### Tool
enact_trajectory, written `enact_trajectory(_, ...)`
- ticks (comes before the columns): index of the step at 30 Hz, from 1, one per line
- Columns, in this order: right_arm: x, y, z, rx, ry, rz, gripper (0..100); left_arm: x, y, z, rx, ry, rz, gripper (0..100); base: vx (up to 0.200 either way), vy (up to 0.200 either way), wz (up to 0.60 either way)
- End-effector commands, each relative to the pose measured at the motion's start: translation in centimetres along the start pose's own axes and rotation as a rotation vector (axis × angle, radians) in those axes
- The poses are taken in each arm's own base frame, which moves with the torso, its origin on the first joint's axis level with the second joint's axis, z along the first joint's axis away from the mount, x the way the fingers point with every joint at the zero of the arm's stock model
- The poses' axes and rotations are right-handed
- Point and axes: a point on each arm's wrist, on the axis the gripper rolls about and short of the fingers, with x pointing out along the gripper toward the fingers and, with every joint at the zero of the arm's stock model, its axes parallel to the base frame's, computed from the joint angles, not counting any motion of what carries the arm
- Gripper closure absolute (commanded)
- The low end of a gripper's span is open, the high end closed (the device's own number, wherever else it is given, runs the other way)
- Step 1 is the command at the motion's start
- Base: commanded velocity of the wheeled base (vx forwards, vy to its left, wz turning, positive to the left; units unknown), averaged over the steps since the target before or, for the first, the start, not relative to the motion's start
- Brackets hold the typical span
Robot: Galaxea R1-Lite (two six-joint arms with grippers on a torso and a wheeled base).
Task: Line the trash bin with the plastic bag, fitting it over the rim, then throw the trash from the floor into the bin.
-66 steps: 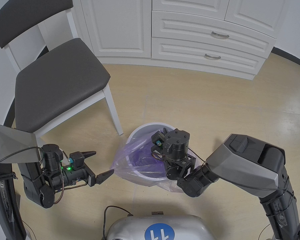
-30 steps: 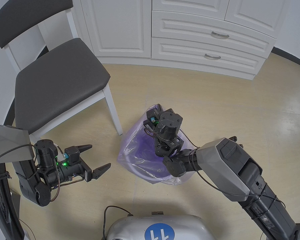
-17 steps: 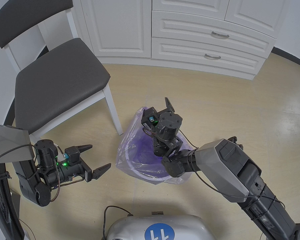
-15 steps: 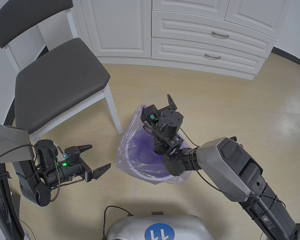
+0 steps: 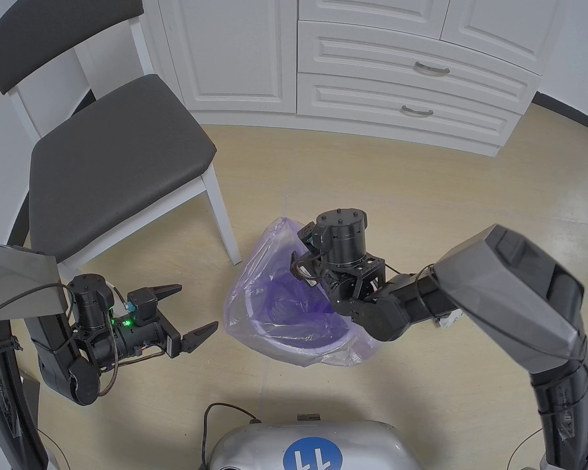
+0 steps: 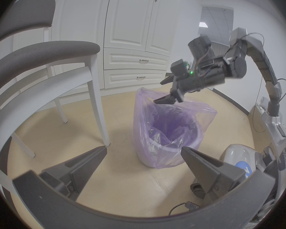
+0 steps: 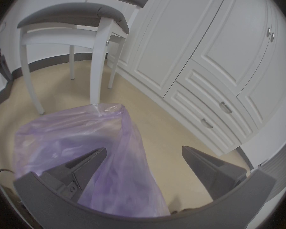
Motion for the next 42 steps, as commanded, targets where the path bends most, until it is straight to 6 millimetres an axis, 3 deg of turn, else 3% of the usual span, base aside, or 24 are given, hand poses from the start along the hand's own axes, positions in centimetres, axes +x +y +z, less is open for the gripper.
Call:
enact_trajectory(1,-4.8,-4.3,3.5,0.077,-0.028,0.037,0,0.0,-0.2,0.0,0.002,0.002,-0.006,0,0.0,0.0,0.0)
enact_trajectory(2,-4.8,-4.3,3.5,0.077,-0.028,0.037,0,0.0,-0.2,0.0,0.002,0.002,-0.006,0,0.0,0.0,0.0)
enact_trajectory(4,-7.0,-5.1,4.1,0.065,-0.032,0.056,0,0.0,-0.3,0.0,0.001,0.003,-0.008,0,0.0,0.0,0.0)
enact_trajectory(6,-7.9,-4.9,3.5,0.035,-0.002,0.076,0,0.0,-0.3,0.0,0.001,0.004,-0.01,0,0.0,0.0,0.0)
enact_trajectory(11,-9.9,-2.1,-0.5,-0.091,0.122,0.173,0,0.1,-0.6,0.0,0.001,0.006,-0.02,0,0.0,0.0,0.0)
enact_trajectory(15,-9.9,-0.6,-1.4,-0.103,0.129,0.187,0,0.0,-0.7,0.0,0.001,0.008,-0.02,0,0.0,0.0,0.0)
enact_trajectory(16,-9.6,0.6,-2.3,-0.115,0.129,0.168,0,0.1,-0.6,-0.1,0.0,0.01,-0.019,0,0.0,0.0,0.0)
enact_trajectory(18,-9.2,1.2,-2.9,-0.133,0.137,0.15,0,0.3,-0.9,-0.1,0.001,0.013,-0.022,0,0.0,0.0,0.0)
enact_trajectory(28,-7.5,2.1,-5.2,-0.182,0.179,0.116,0,0.8,-1.2,-0.1,0.006,0.029,0.022,0,0.0,0.0,0.0)
enact_trajectory(37,-4.6,0.3,-5.8,-0.189,0.115,-0.005,0,0.9,-1.3,-0.2,0.005,0.032,0.02,0,0.0,0.0,0.0)
enact_trajectory(42,-2.5,-2.1,-4.8,-0.165,0.067,-0.102,0,1.2,-1.1,-0.1,0.008,0.024,0.024,0,0.0,0.0,0.0)
